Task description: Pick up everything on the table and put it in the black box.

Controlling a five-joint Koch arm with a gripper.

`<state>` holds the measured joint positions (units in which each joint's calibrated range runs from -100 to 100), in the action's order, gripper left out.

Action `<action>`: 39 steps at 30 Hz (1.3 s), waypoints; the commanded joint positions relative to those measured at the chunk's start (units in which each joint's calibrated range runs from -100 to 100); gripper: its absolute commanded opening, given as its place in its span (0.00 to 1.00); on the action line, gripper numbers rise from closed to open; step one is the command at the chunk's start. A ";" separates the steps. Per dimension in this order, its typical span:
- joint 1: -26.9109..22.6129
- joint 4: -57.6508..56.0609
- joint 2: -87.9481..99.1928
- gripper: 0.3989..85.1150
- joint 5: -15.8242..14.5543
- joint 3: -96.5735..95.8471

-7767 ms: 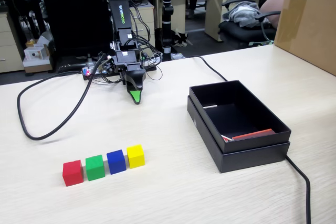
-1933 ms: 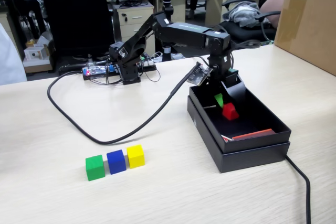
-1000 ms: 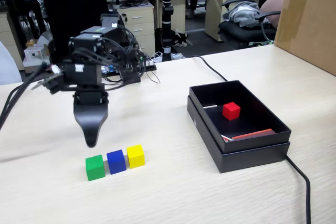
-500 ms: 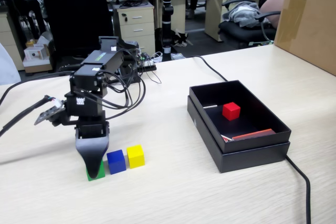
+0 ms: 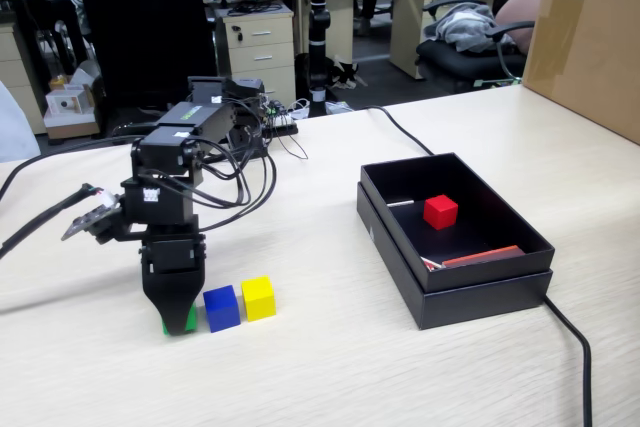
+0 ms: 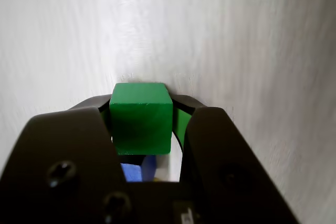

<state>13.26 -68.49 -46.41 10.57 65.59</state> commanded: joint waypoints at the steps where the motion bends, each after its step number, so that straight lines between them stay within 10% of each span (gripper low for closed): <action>1: 0.83 -1.28 16.98 0.19 0.20 -4.66; 8: -3.32 -1.88 55.07 0.19 -1.51 -27.78; 14: -14.31 -3.78 68.50 0.19 -8.69 -34.67; 22: -25.69 -3.70 47.50 0.19 -14.55 -18.26; 39: -27.94 -3.78 13.53 0.23 -16.51 -7.02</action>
<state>-14.38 -72.28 -35.02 -5.93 54.18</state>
